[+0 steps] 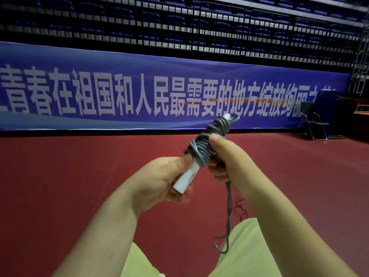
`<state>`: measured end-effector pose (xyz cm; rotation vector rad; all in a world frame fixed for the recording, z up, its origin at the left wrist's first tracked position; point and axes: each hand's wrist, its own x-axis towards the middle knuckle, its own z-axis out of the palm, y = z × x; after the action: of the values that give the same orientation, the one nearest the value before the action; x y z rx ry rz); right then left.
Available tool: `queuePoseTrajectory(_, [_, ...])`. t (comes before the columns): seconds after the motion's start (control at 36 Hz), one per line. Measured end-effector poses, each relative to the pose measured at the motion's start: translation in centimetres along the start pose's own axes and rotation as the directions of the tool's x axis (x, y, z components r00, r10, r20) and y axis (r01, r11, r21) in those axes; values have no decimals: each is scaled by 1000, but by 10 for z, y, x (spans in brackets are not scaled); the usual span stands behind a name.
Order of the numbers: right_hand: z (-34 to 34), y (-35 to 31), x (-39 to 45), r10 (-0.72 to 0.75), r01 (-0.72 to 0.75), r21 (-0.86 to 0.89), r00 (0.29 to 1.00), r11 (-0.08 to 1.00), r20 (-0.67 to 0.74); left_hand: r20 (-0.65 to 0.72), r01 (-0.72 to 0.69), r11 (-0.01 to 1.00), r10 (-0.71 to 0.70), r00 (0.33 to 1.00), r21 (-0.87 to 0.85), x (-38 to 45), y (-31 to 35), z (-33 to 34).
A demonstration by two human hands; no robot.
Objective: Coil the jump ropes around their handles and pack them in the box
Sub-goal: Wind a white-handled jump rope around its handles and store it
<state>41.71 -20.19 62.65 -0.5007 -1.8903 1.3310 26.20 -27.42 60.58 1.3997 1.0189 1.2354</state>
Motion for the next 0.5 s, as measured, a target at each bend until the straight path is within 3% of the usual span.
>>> queuePoseTrajectory(0.14, [-13,-9,-3,-8,12,-55,998,998,63,-132,-82,985,103,986,155,1,12,8])
queuePoseTrajectory(0.25, [-14,-7,0,-24,22,-150,1000,988,-9,-224,-103,957,167,960,271,5,12,12])
queuePoseTrajectory(0.39, [-9,6,6,-115,49,-306,973,951,-201,-299,-90,900,234,925,427,9,7,7])
queuePoseTrajectory(0.5, [-7,11,9,-184,88,-365,954,927,-238,-353,-65,822,313,882,566,9,12,8])
